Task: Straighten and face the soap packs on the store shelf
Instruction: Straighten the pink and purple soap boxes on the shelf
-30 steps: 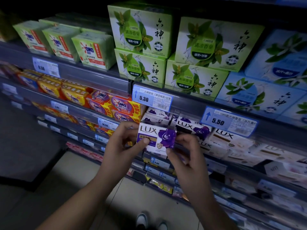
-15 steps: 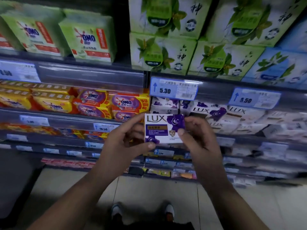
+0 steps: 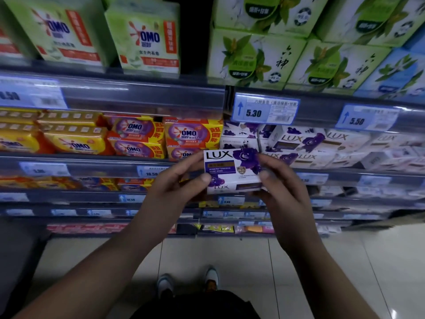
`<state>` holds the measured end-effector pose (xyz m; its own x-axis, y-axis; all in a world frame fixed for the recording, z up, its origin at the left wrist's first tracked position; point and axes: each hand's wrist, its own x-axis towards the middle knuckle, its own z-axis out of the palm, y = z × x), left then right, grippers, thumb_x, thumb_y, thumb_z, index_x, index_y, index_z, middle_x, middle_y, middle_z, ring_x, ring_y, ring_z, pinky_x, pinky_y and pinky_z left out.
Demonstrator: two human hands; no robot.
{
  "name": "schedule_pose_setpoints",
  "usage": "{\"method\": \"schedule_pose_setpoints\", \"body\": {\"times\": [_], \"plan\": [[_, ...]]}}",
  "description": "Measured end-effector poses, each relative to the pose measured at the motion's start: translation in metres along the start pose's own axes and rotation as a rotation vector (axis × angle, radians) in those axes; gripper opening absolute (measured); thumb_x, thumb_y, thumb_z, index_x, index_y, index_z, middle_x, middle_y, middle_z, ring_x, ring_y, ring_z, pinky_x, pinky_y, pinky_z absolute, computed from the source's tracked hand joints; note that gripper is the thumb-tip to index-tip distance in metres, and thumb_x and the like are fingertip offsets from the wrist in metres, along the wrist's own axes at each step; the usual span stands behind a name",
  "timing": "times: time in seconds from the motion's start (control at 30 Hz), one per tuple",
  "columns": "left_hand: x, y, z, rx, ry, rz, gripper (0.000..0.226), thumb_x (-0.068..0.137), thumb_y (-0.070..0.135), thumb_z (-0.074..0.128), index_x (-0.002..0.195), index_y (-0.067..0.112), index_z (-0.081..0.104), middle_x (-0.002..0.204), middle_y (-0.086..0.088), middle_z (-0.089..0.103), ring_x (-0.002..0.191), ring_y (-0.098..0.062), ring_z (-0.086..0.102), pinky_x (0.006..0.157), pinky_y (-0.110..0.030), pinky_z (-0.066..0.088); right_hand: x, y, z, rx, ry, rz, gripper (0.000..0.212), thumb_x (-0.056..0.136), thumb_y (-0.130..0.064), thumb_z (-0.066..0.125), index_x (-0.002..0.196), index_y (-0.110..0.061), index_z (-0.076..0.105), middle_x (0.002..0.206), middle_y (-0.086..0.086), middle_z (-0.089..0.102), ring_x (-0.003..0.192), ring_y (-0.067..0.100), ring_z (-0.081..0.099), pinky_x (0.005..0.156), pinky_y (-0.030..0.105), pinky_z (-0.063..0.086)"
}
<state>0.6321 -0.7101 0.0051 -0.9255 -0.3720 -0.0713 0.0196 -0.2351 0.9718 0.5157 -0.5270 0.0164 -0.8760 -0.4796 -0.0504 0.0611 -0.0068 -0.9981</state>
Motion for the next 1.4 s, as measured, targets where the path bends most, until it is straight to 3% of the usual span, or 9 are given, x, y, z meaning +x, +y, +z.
{"method": "schedule_pose_setpoints", "body": {"times": [0.1,0.27,0.4,0.53,0.67,0.87,1.07,1.27,1.4], "plan": [[0.001,-0.003,0.011,-0.045,0.123,-0.07,0.039,0.084,0.048,0.07,0.123,0.041,0.071,0.124,0.006,0.074,0.113,-0.02,0.071,0.088,-0.034,0.061,0.004,-0.002,-0.007,0.009,-0.019,0.009,0.036,0.083,-0.045,0.068,0.114,-0.027,0.073,0.114,0.0,0.077,0.107,0.025,0.072,0.08,0.042,0.062],[0.004,-0.006,0.033,-0.155,0.251,-0.138,0.059,0.077,0.055,0.079,0.11,0.007,0.067,0.104,-0.033,0.065,0.082,-0.027,0.071,0.065,-0.03,0.058,0.006,-0.006,-0.02,0.002,-0.048,0.015,0.045,0.081,-0.054,0.067,0.098,-0.012,0.063,0.099,0.018,0.063,0.08,0.017,0.067,0.067,0.028,0.057],[0.009,-0.01,0.051,-0.221,0.281,-0.134,0.062,0.071,0.056,0.075,0.096,0.001,0.062,0.099,-0.024,0.063,0.067,-0.025,0.069,0.059,-0.028,0.059,0.007,-0.009,-0.03,0.017,-0.068,0.03,0.055,0.078,-0.056,0.069,0.097,-0.007,0.054,0.08,-0.007,0.054,0.061,0.004,0.056,0.059,0.022,0.053],[0.009,-0.012,0.062,-0.088,0.287,0.052,0.025,0.086,0.047,0.068,0.094,0.023,0.071,0.087,-0.008,0.067,0.079,-0.02,0.067,0.068,-0.029,0.058,0.014,-0.005,-0.045,0.058,-0.057,0.093,0.013,0.101,-0.028,0.06,0.095,-0.024,0.071,0.09,-0.01,0.07,0.073,0.005,0.07,0.066,0.025,0.059],[0.008,-0.011,0.071,0.033,0.279,0.212,0.023,0.099,0.008,0.059,0.11,0.02,0.075,0.094,-0.005,0.077,0.081,-0.015,0.072,0.07,-0.022,0.058,0.018,0.003,-0.049,0.211,-0.059,0.332,0.029,0.107,-0.004,0.042,0.113,-0.009,0.07,0.101,0.012,0.08,0.09,0.03,0.078,0.068,0.033,0.064],[0.005,-0.008,0.082,0.027,0.318,0.249,0.018,0.098,0.01,0.06,0.107,0.02,0.072,0.099,-0.003,0.076,0.086,-0.016,0.074,0.071,-0.023,0.059,0.014,0.009,-0.047,0.278,-0.138,0.38,0.033,0.107,-0.004,0.038,0.11,-0.01,0.071,0.104,0.013,0.08,0.097,0.034,0.077,0.069,0.032,0.063],[0.001,-0.014,0.08,-0.063,0.339,0.06,0.024,0.089,0.032,0.065,0.105,0.02,0.078,0.105,-0.004,0.079,0.093,-0.021,0.076,0.072,-0.025,0.06,0.008,-0.001,-0.052,0.13,-0.139,0.029,0.029,0.092,-0.004,0.068,0.107,-0.028,0.074,0.111,0.0,0.077,0.105,0.022,0.073,0.082,0.032,0.061],[0.0,-0.025,0.086,-0.351,0.276,0.063,0.046,0.083,-0.002,0.069,0.128,0.006,0.061,0.12,-0.011,0.075,0.1,-0.022,0.074,0.076,-0.026,0.059,-0.004,-0.006,-0.044,0.113,-0.218,-0.141,0.057,0.076,-0.001,0.079,0.124,-0.019,0.055,0.123,-0.003,0.074,0.115,0.009,0.069,0.088,0.031,0.06],[-0.001,-0.024,0.08,-0.349,0.313,0.079,0.058,0.08,0.005,0.07,0.135,0.009,0.053,0.131,-0.011,0.069,0.117,-0.028,0.069,0.084,-0.031,0.058,-0.002,-0.003,-0.048,0.179,-0.217,-0.172,0.054,0.077,0.005,0.073,0.121,-0.019,0.055,0.123,0.002,0.073,0.115,0.014,0.068,0.08,0.023,0.059]]}}
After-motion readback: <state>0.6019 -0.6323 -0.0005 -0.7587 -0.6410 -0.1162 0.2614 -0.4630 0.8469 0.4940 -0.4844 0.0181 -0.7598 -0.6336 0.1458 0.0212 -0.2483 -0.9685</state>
